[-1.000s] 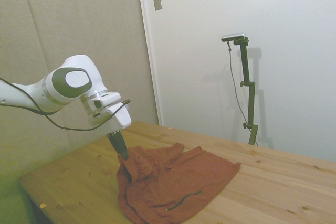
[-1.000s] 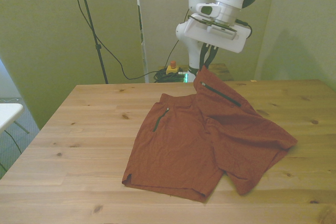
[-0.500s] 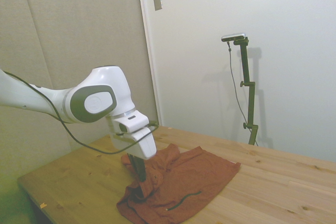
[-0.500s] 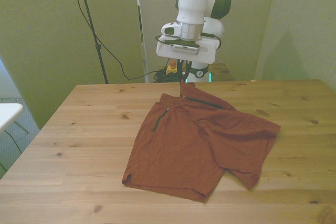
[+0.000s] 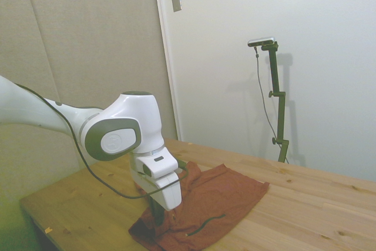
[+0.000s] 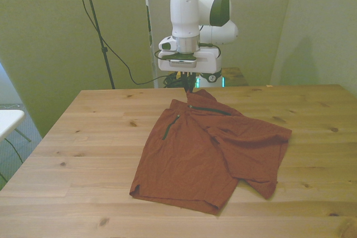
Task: Fold the shorts
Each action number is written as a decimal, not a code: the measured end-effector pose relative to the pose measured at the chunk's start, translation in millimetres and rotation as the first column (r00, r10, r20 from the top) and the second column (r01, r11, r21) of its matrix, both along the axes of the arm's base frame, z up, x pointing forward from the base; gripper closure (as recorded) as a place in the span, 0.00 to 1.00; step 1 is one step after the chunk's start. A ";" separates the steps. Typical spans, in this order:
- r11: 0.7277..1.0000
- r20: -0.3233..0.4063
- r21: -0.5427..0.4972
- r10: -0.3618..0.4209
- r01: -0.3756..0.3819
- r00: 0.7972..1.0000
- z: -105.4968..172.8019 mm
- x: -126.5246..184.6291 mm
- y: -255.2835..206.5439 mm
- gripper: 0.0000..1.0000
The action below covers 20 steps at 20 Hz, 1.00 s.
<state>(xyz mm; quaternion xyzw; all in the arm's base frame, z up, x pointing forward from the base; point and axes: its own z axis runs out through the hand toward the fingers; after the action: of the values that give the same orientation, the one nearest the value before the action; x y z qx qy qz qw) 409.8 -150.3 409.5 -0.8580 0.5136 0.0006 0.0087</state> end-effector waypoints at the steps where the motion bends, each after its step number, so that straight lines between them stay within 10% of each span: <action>1: 1.000 0.002 0.012 -0.002 0.002 1.000 -1.0 -0.9 -2.6 0.00; 15: 0.994 -0.071 -0.096 0.038 -0.045 0.997 -11.6 -26.9 -31.0 0.00; 20: 0.946 -0.010 -0.271 0.185 -0.181 0.983 46.5 -8.6 22.0 0.00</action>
<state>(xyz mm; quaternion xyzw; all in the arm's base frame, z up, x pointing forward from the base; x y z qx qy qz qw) 401.2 -128.3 456.0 -0.8950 0.4270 -0.0752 -0.1047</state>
